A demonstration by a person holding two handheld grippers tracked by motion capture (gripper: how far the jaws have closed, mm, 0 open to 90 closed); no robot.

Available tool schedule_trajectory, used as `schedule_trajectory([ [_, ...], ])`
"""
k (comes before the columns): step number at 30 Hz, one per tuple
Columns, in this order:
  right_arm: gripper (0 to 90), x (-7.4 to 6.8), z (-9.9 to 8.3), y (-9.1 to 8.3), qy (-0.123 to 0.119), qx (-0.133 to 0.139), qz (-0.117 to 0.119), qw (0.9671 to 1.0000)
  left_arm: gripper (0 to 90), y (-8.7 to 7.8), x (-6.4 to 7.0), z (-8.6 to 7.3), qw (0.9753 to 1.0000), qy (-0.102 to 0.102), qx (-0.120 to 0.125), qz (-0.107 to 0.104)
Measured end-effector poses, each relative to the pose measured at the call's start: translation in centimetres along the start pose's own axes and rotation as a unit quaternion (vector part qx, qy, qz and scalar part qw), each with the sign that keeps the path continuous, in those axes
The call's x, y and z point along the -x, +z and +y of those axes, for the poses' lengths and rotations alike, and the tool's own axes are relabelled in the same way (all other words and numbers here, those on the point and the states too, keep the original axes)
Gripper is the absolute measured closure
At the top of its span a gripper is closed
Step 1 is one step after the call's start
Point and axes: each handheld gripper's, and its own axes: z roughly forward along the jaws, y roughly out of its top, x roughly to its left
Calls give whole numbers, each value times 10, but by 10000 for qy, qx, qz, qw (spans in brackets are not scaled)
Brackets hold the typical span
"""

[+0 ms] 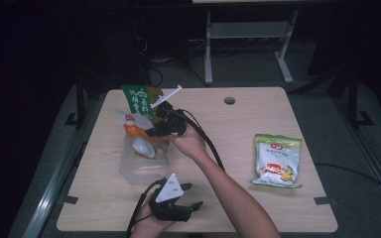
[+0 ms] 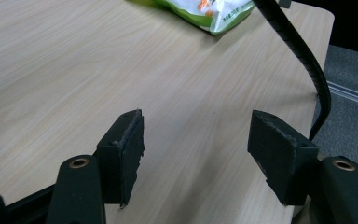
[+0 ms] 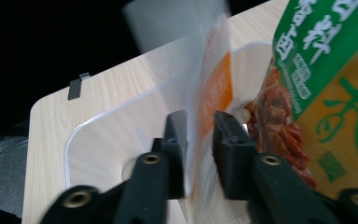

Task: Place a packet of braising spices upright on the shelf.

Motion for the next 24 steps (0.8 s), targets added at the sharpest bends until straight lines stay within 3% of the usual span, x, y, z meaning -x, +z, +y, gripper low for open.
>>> schedule_trajectory([
  [3, 680, 3, -2, -6, -99, -49, -55, 9999, 353, 0, -1, 0, 10000, 26, -19, 11],
  [7, 651, 6, -7, -15, -11, -74, -66, 10000, 352, 1, -1, 1, 10000, 35, -39, 19],
  [11, 670, 7, -12, -21, 13, -119, -97, 9999, 352, 3, 0, 1, 10000, 54, -58, 6],
  [14, 675, 8, -15, -24, -133, -144, -123, 9997, 351, 4, 1, 1, 10000, 56, -69, -9],
  [24, 653, 8, -29, -37, -106, -259, -114, 9995, 351, 6, 2, 1, 10000, 16, -51, -32],
])
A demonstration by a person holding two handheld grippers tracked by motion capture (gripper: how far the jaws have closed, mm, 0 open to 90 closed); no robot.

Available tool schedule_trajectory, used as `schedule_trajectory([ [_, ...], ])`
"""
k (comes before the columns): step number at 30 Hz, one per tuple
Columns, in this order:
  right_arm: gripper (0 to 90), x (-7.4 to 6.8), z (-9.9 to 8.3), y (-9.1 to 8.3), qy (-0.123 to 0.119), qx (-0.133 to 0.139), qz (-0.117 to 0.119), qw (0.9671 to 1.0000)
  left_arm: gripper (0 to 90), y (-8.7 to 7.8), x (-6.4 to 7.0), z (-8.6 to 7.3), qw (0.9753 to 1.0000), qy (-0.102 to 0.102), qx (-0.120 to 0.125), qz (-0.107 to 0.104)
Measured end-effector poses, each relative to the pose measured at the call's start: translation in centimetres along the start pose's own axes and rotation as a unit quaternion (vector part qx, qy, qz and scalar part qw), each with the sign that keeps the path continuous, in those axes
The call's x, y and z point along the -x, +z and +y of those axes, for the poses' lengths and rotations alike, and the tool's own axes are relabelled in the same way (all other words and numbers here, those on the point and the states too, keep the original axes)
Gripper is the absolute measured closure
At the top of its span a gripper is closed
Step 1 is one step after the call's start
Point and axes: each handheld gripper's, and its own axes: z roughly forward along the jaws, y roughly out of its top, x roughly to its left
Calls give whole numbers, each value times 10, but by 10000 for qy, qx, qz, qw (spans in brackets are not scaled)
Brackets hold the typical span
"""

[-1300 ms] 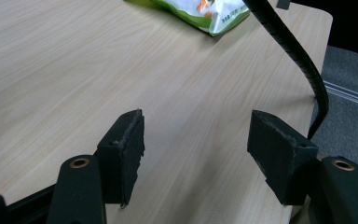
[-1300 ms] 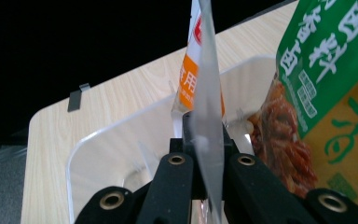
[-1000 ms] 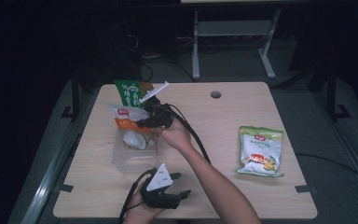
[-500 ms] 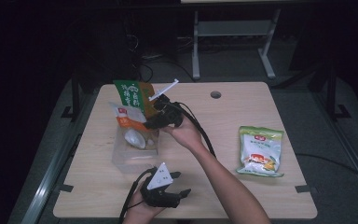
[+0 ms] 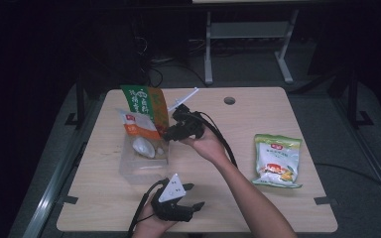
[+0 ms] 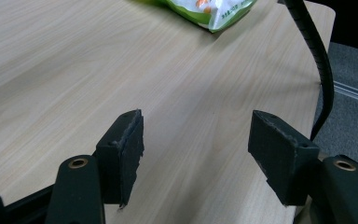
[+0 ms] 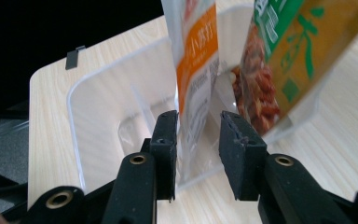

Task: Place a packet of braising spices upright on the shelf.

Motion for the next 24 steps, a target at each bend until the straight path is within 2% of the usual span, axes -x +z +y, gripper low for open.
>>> schedule_trajectory([
  [7, 608, 10, -21, -23, 239, -58, -18, 9997, 349, 4, 0, 2, 10000, 60, -52, -7],
  [11, 583, 14, -34, -37, 413, -41, -46, 9991, 345, 6, -1, 5, 10000, 17, -21, -30],
  [15, 557, 21, -50, -52, 473, -55, -97, 9988, 328, 9, -1, 8, 10000, 7, -40, -22],
  [18, 538, 25, -62, -64, 519, -74, -167, 9985, 322, 12, -1, 11, 10000, -37, -19, -44],
  [20, 528, 27, -70, -74, 663, -64, -209, 9976, 316, 15, -2, 13, 10000, -3, -61, -49],
  [24, 511, 34, -88, -93, 795, -40, -352, 9962, 315, 21, -2, 19, 10000, -1, -46, -70],
])
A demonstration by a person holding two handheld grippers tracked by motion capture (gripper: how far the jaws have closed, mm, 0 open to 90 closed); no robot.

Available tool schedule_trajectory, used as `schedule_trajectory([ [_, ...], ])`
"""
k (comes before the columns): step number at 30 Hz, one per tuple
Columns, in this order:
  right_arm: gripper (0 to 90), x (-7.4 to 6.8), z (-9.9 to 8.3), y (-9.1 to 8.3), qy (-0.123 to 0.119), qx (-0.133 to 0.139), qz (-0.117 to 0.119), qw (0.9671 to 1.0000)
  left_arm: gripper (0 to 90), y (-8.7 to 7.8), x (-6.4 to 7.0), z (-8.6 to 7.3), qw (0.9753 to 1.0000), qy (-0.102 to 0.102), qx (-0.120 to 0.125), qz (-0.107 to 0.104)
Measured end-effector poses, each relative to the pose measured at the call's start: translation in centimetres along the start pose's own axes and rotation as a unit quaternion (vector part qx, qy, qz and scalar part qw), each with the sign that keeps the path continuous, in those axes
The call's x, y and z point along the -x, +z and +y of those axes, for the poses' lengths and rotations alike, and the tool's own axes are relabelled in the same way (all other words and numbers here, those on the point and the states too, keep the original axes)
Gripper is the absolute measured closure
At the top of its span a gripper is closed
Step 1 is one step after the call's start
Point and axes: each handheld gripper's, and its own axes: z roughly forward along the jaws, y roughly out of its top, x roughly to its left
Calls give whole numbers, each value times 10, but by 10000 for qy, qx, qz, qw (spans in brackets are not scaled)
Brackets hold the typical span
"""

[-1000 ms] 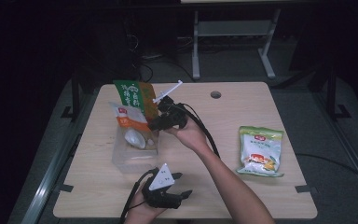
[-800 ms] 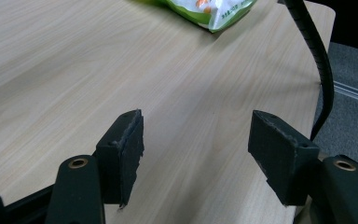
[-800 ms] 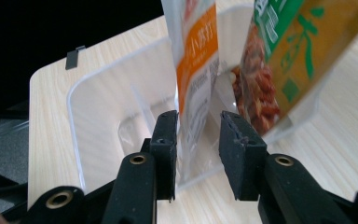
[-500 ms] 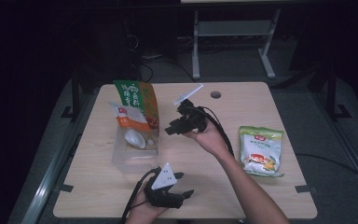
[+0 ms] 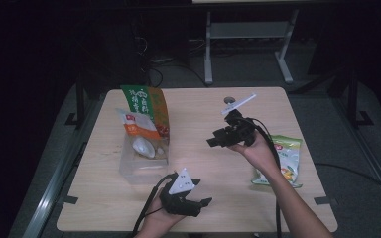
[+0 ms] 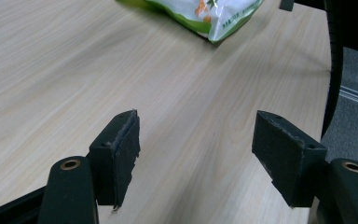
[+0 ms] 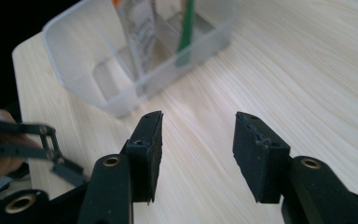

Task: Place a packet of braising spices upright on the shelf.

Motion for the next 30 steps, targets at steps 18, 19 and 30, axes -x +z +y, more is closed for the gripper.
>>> schedule_trajectory([
  [18, 420, 49, -91, -53, 856, -195, -600, 9943, 315, 45, 9, 28, 9997, 116, -72, -196],
  [19, 418, 51, -96, -56, 893, -213, -630, 9938, 314, 47, 9, 29, 9997, 106, -64, -206],
  [30, 388, 75, -140, -79, 1386, -280, -1133, 9835, 314, 65, 16, 45, 9993, 227, -58, -284],
])
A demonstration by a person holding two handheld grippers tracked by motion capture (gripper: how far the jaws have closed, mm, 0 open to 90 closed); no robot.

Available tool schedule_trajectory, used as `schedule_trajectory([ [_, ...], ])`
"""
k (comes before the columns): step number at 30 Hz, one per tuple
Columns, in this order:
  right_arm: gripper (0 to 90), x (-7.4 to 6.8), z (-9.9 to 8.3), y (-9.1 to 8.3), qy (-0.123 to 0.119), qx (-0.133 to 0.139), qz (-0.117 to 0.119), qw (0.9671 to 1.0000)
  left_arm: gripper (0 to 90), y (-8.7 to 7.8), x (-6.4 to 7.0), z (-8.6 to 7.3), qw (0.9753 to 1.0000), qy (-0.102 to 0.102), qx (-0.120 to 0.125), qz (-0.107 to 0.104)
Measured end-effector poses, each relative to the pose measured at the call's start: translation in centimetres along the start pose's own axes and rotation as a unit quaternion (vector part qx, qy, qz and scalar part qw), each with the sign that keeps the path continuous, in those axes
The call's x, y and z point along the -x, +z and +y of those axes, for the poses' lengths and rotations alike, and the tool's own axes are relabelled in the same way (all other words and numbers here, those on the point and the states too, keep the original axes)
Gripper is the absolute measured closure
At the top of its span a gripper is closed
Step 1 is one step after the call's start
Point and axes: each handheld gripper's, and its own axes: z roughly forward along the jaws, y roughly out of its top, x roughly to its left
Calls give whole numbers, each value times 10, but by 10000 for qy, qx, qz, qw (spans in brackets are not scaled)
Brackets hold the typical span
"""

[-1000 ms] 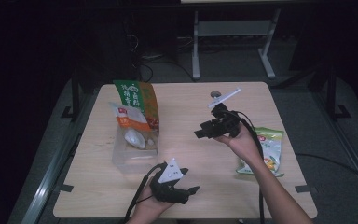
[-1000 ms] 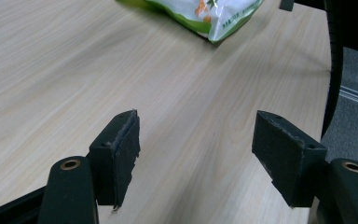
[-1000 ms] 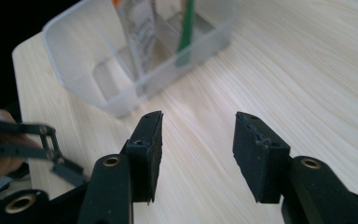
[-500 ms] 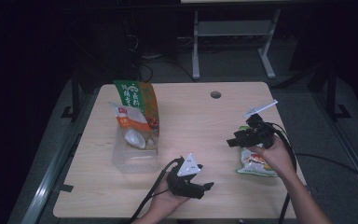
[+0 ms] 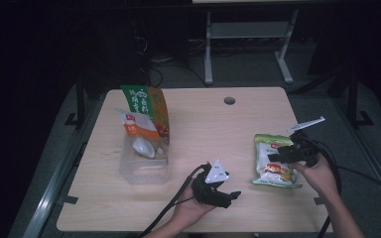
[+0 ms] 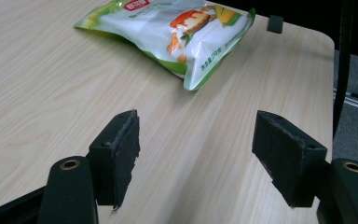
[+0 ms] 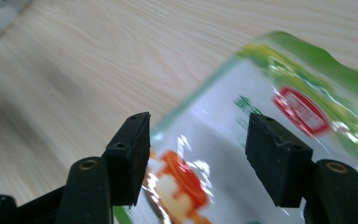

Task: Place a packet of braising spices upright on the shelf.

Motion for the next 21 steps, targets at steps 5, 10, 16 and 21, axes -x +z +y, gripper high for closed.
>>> schedule_trajectory([
  [5, 381, 18, -15, -5, 302, -4, -223, 9993, 314, 6, 1, 4, 10000, 1, 13, -47],
  [10, 366, 31, -26, -9, 506, -55, -359, 9981, 312, 11, 2, 6, 10000, -37, 14, -91],
  [16, 350, 44, -35, -11, 716, -68, -479, 9963, 311, 15, 3, 8, 9999, -92, 26, -110],
  [21, 343, 51, -40, -8, 815, -100, -480, 9955, 310, 16, 2, 8, 9999, -48, -21, -105],
])
